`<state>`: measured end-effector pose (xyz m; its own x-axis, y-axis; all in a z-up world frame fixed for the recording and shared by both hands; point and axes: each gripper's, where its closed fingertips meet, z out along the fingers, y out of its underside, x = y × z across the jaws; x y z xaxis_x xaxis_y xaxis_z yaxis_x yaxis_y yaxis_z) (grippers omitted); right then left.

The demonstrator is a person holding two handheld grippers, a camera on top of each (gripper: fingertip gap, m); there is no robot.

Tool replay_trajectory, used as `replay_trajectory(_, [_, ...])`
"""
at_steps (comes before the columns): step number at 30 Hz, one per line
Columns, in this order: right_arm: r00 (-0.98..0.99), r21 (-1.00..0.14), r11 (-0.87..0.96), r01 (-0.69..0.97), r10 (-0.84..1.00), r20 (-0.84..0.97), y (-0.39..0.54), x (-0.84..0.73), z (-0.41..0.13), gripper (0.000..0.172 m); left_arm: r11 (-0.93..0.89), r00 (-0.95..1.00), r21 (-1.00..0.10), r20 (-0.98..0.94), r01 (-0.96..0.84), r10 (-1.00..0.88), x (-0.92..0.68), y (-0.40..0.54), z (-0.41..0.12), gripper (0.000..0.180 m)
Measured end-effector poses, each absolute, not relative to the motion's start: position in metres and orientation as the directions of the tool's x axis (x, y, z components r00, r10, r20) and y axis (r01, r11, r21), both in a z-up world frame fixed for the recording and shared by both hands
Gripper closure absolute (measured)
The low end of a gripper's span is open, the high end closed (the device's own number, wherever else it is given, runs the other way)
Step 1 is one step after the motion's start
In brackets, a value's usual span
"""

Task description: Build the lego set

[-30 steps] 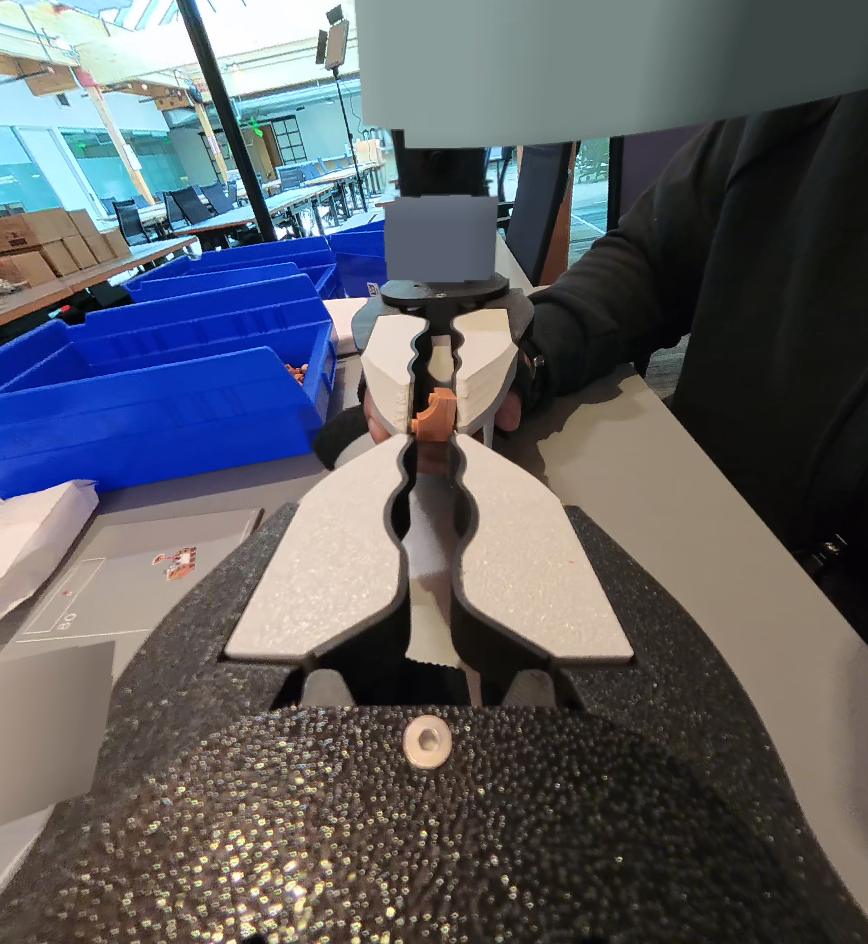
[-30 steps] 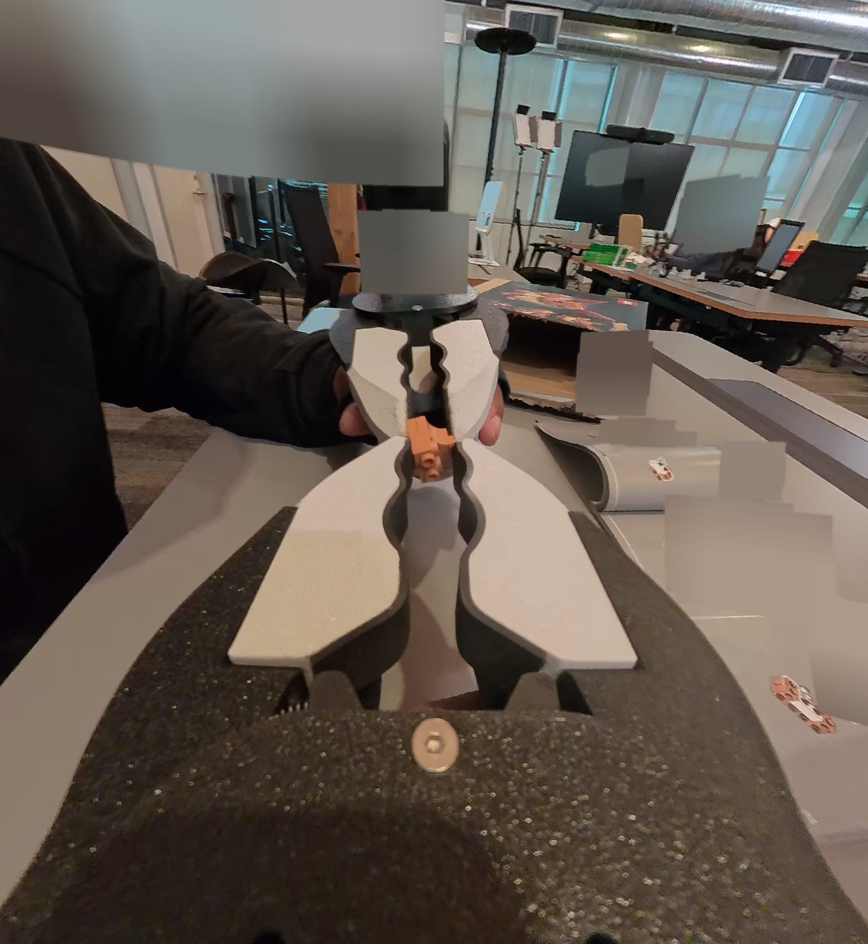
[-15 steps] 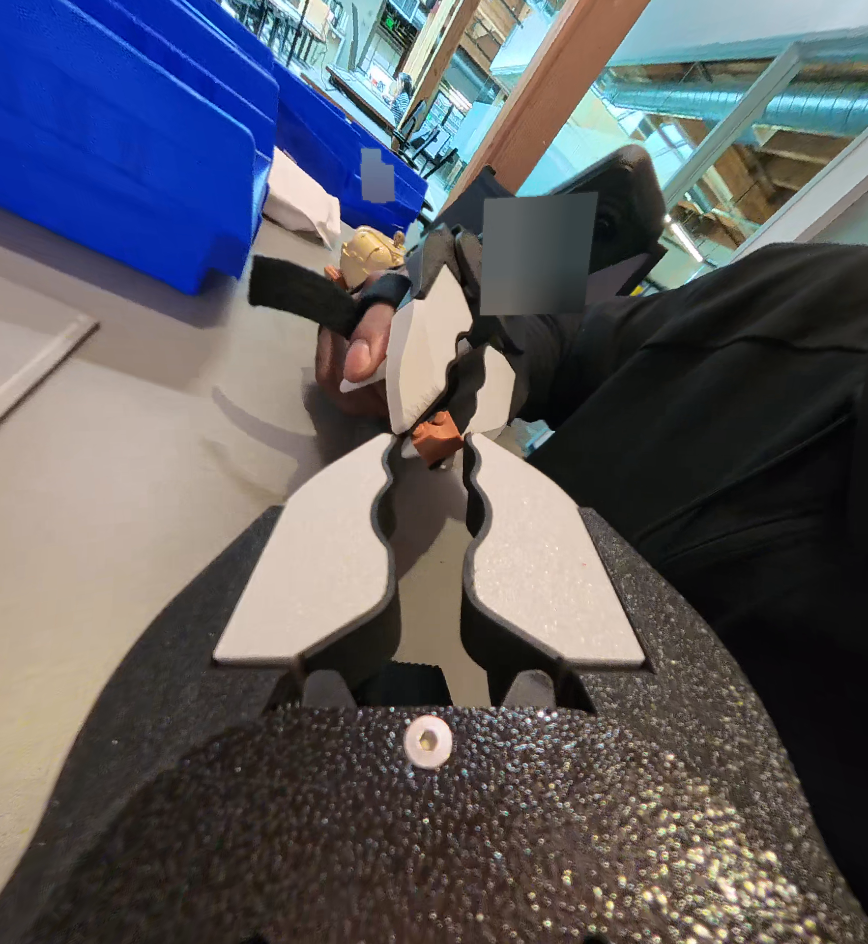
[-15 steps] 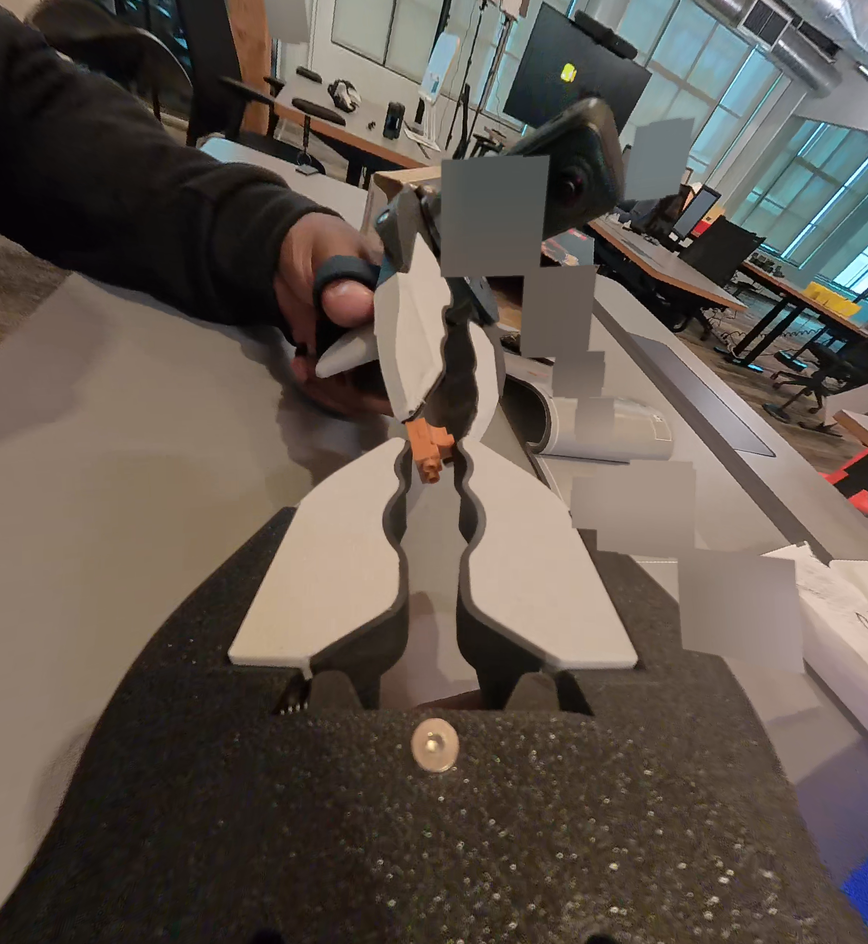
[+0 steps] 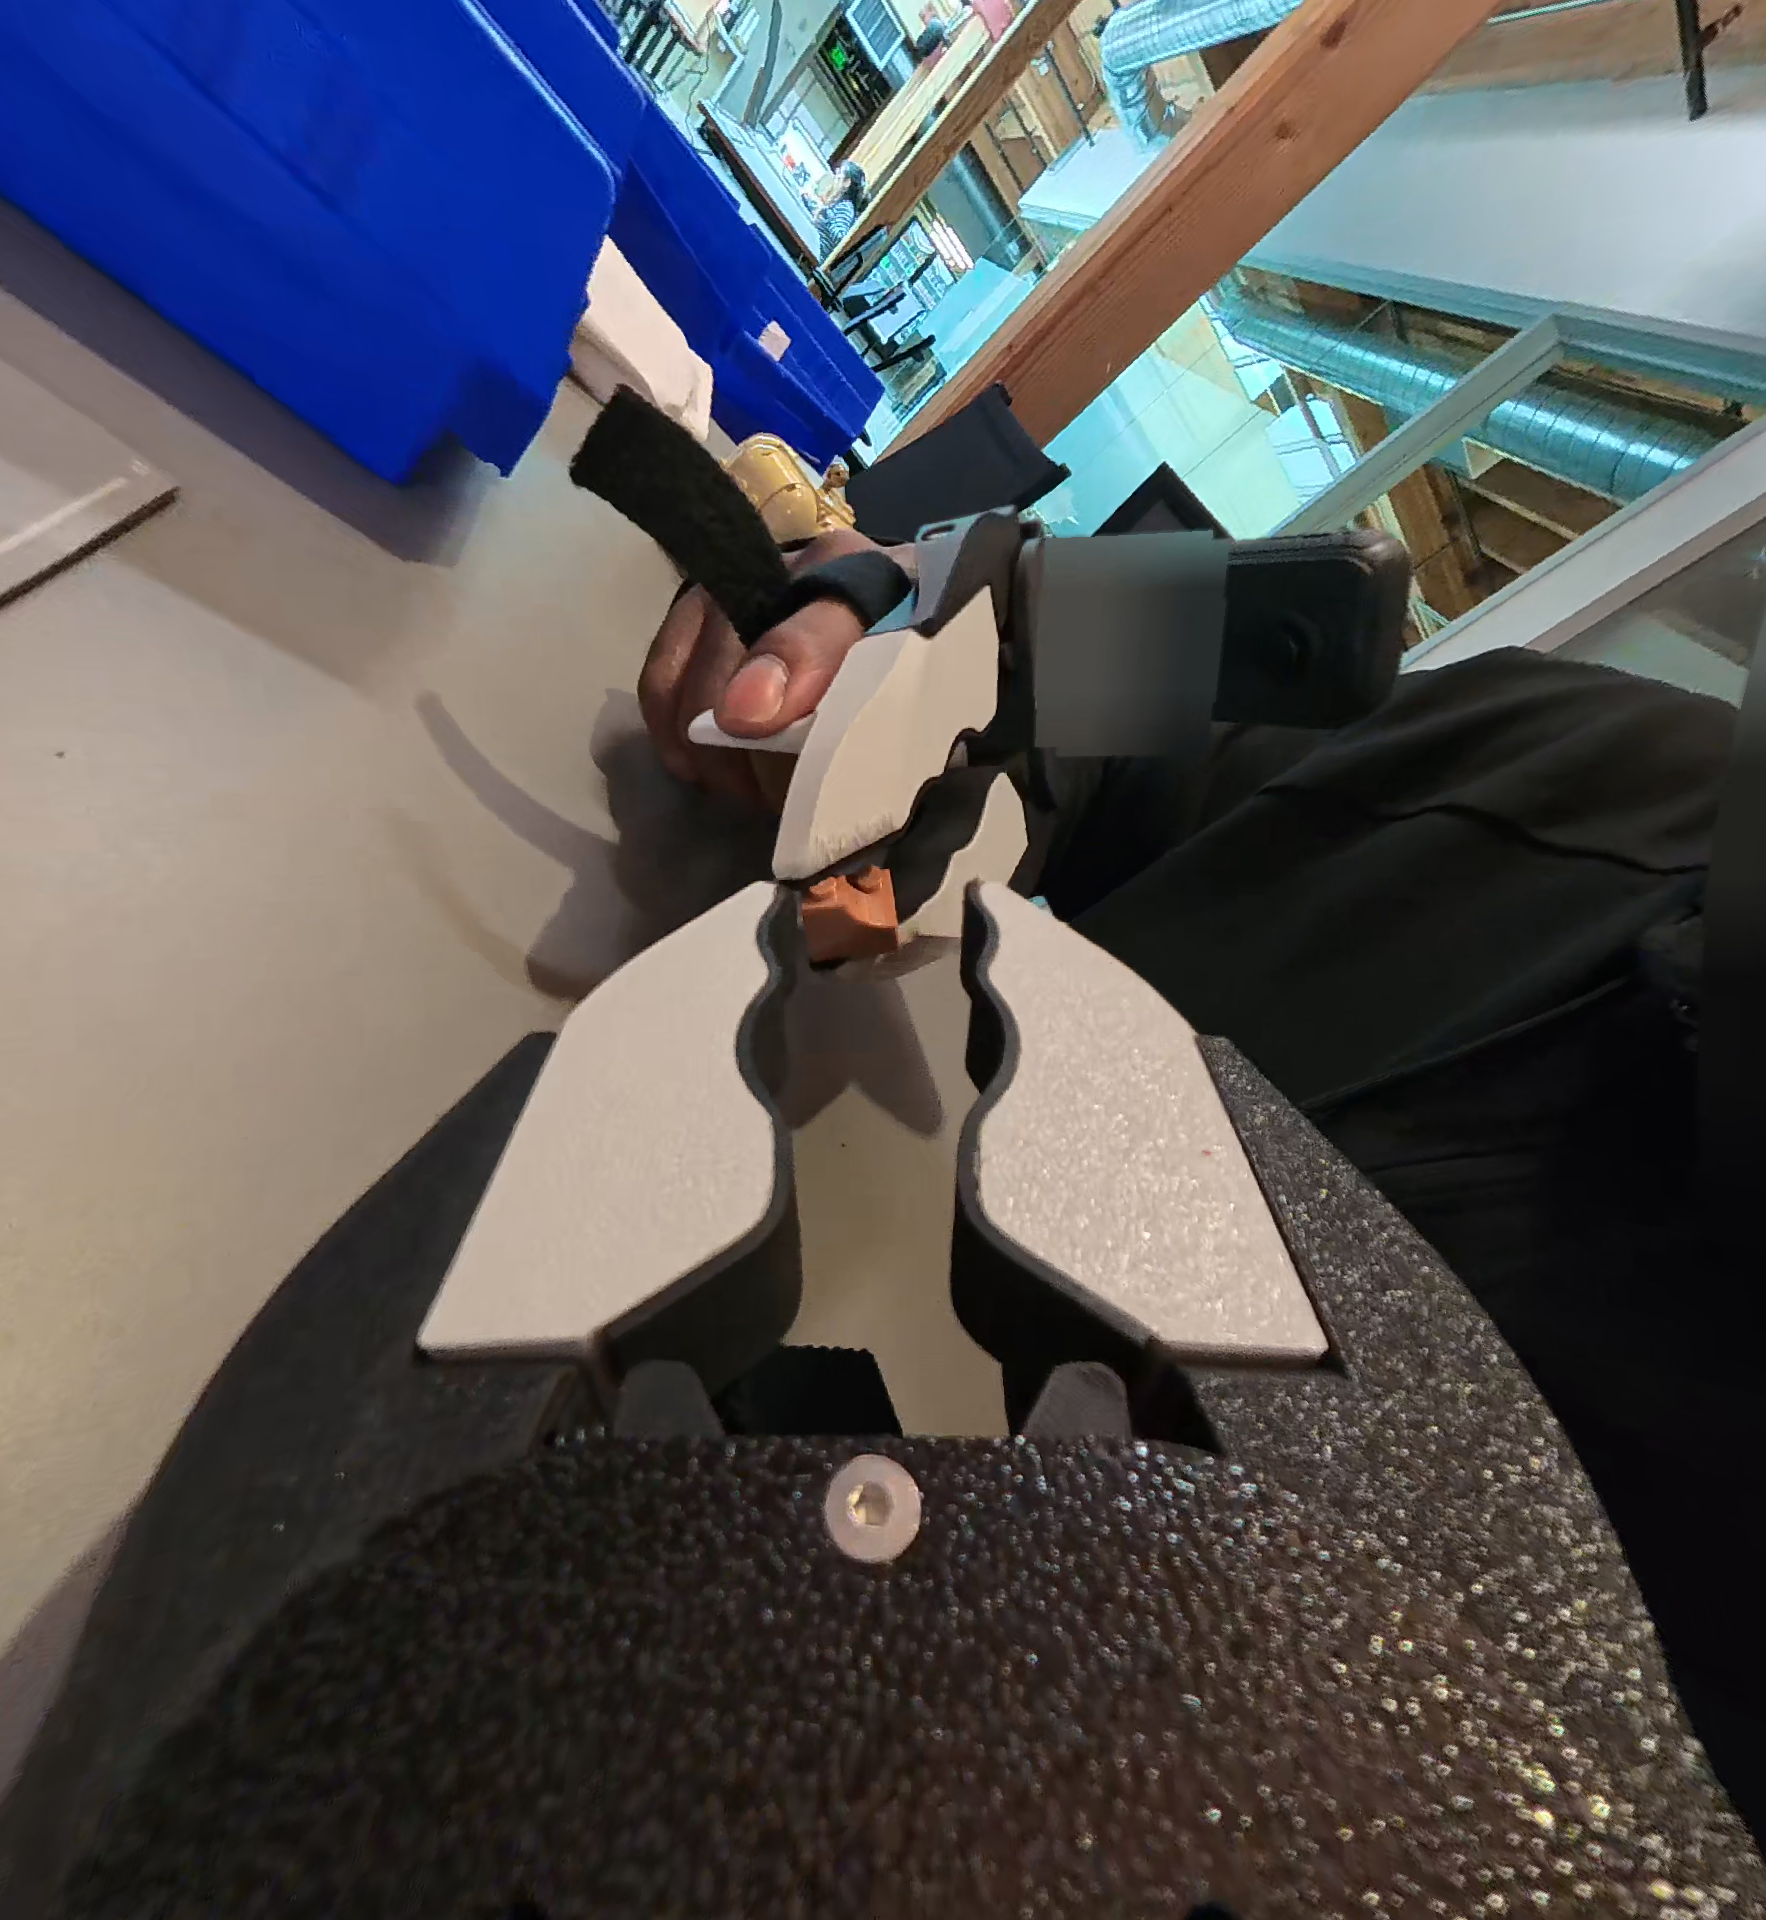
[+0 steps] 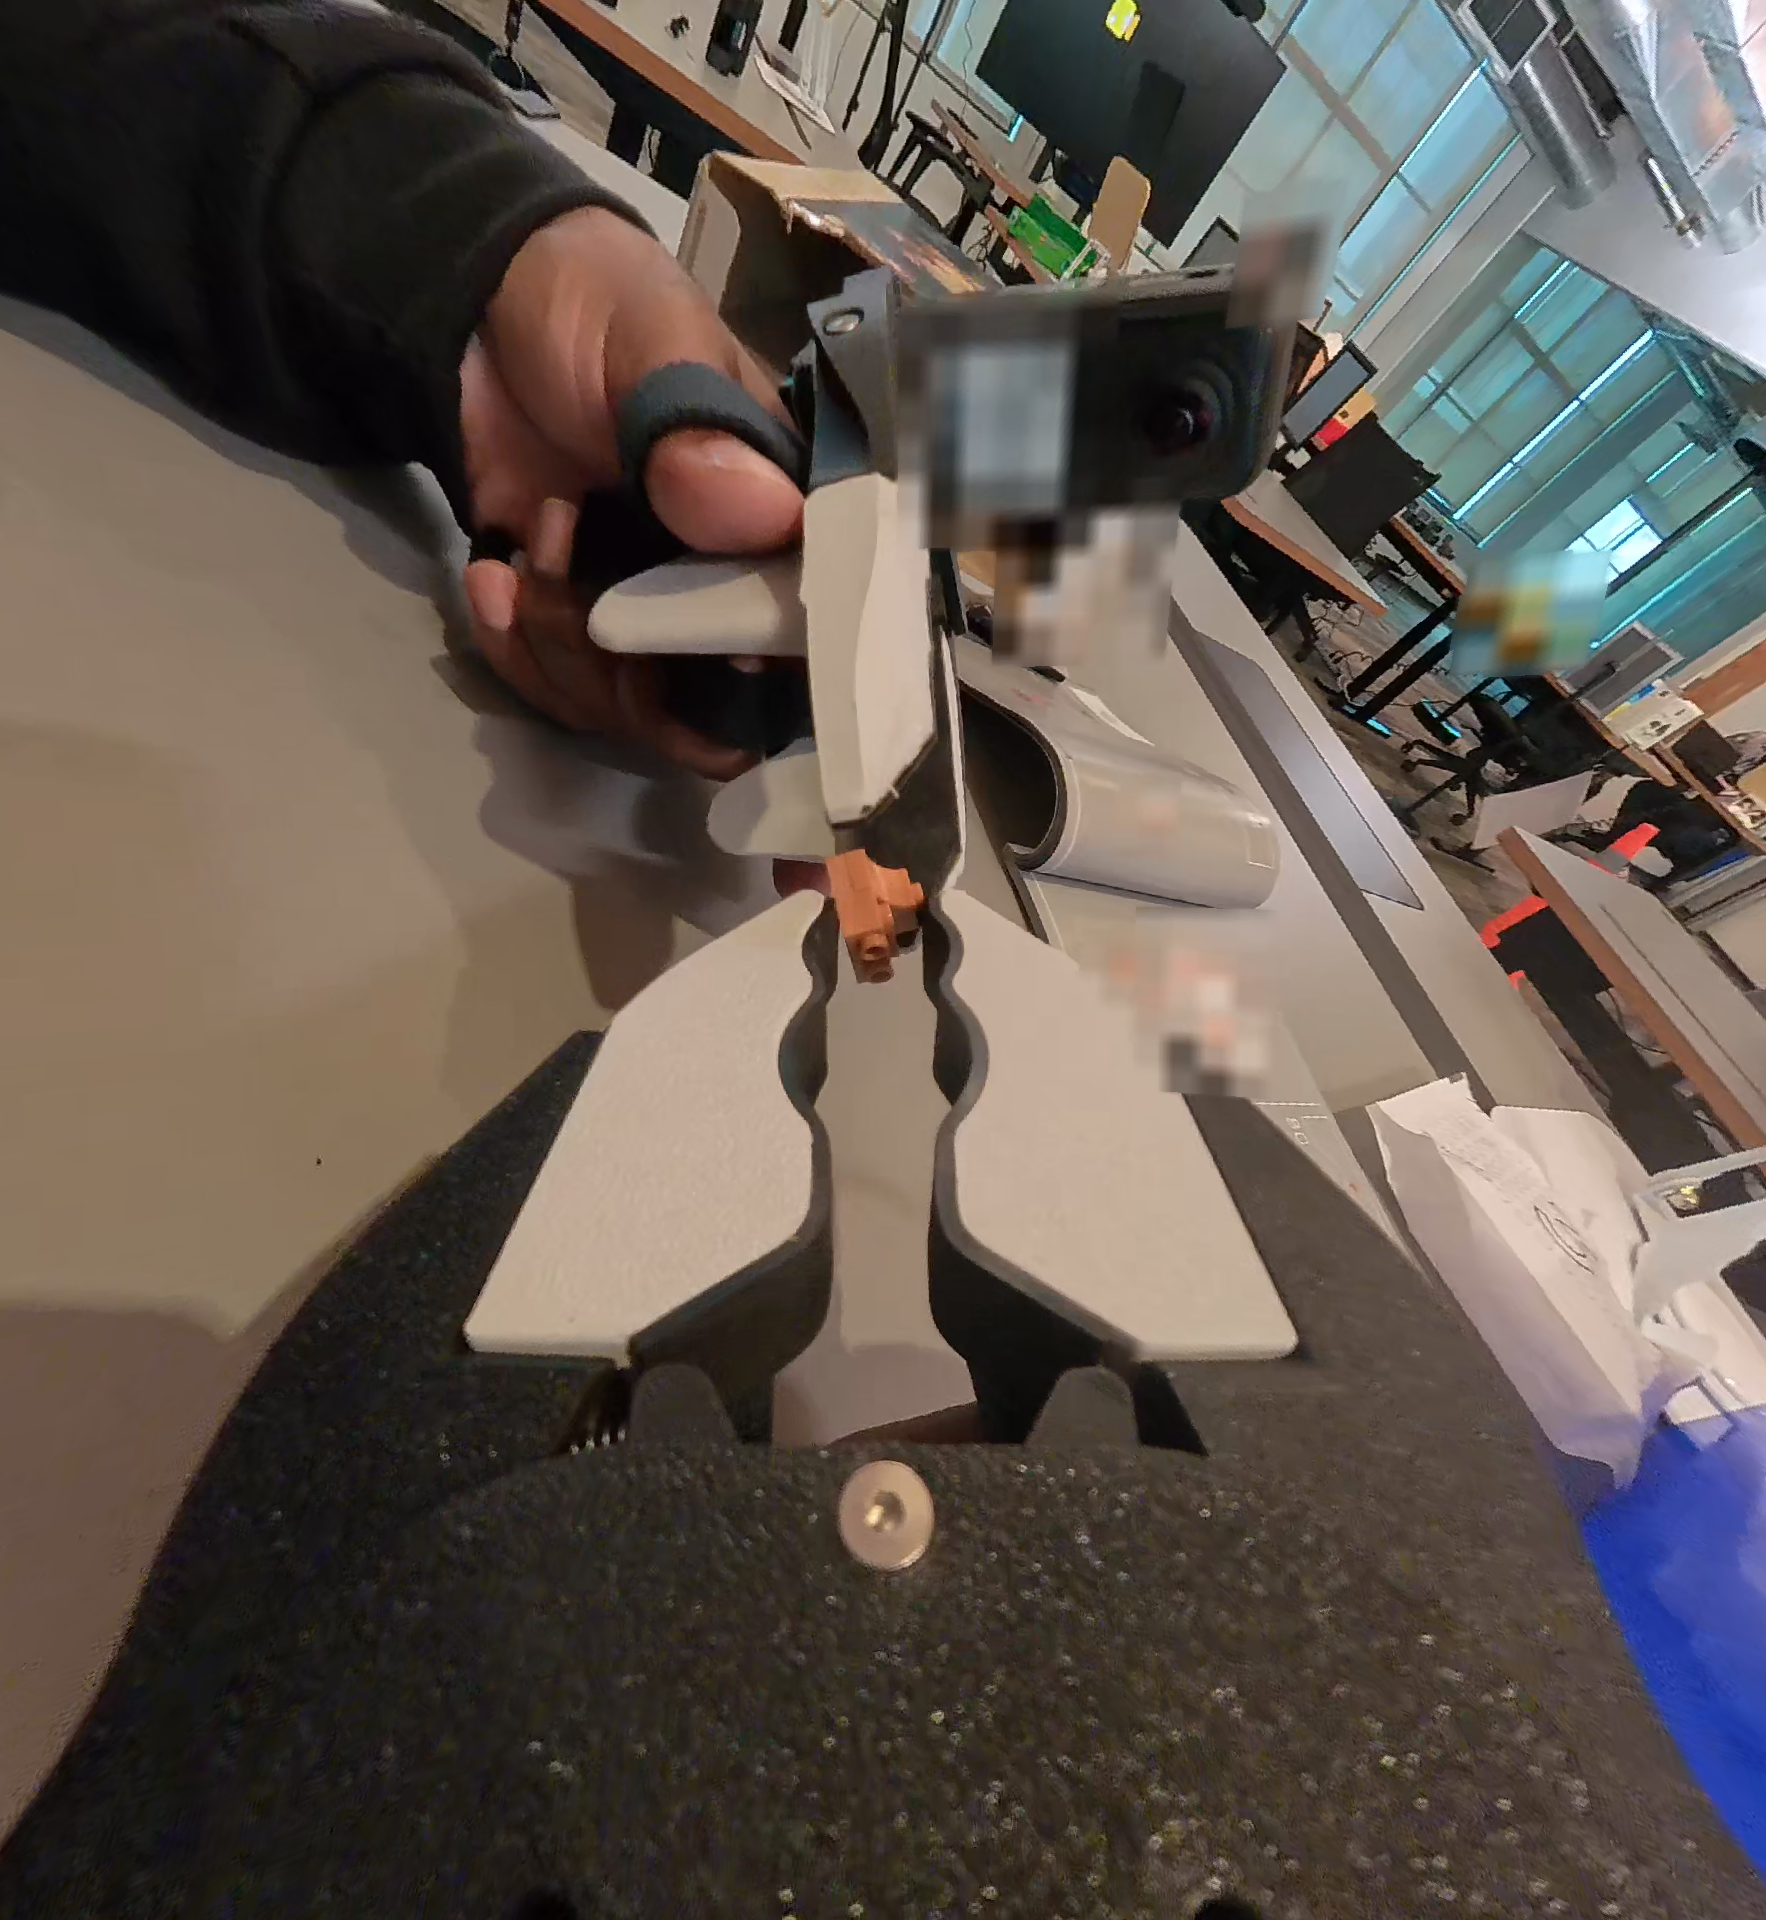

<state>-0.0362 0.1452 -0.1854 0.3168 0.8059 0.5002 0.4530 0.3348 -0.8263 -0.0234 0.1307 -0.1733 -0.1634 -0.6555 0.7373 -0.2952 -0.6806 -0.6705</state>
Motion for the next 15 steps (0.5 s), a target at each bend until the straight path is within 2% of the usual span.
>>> replay_trajectory(5, [0.301, -0.801, 0.36, 0.479, 0.789, 0.535, 0.144, -0.039, -0.189, 0.157, -0.679, -0.114, -0.664, 0.736, -0.312, -0.668, -0.021, 0.132, -0.181, 0.153])
replay_trajectory(10, [0.296, -0.8, 0.356, 0.482, 0.794, 0.532, 0.143, -0.041, -0.191, 0.155, -0.645, -0.076, -0.683, 0.704, -0.342, -0.706, -0.021, 0.133, -0.188, 0.164])
replay_trajectory(15, [0.306, -0.829, 0.26, 0.495, 0.841, 0.447, 0.147, -0.037, -0.199, 0.142, -0.427, 0.008, -0.802, 0.466, -0.419, -0.885, -0.033, 0.149, -0.202, 0.164])
